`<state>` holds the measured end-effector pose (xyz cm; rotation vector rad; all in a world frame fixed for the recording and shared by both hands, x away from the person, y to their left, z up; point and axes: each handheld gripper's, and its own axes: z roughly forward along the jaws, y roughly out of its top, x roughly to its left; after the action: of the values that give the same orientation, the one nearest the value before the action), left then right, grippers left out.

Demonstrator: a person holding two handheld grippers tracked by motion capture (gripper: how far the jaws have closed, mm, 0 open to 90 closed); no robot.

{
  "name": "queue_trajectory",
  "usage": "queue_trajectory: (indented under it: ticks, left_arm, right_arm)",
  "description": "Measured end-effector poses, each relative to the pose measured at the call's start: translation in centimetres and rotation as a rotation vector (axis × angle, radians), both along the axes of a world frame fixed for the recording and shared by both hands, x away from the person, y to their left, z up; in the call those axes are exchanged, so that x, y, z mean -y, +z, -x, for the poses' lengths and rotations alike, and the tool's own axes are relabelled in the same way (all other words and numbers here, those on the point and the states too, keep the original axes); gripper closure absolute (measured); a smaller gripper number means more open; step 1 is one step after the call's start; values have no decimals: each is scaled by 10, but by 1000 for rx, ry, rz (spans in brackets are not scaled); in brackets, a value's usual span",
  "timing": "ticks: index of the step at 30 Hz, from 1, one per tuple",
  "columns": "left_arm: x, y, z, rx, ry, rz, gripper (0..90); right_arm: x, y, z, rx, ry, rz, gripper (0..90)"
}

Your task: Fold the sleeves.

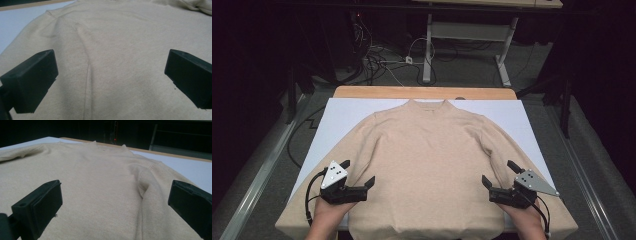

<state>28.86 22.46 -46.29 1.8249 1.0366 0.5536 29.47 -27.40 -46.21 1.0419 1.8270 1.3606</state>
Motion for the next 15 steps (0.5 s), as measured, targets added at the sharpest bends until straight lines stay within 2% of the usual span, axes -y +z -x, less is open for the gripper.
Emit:
queue_trajectory:
  ticks: [2,4,8,12,15]
  left_arm:
    - [0,1,1,6,0,12,0]
    - [0,0,1,-4,-6,26,0]
    - [1,1,2,-2,-14,17,0]
    - [-1,2,3,-15,-9,27,0]
    - [-6,5,4,-16,11,30,0]
  right_arm:
    - [1,3,3,7,-2,-9,0]
    - [2,4,5,11,-5,-21,0]
    - [4,6,7,11,-14,-20,0]
    - [5,6,7,10,-11,-21,0]
    - [5,5,7,1,-13,-28,0]
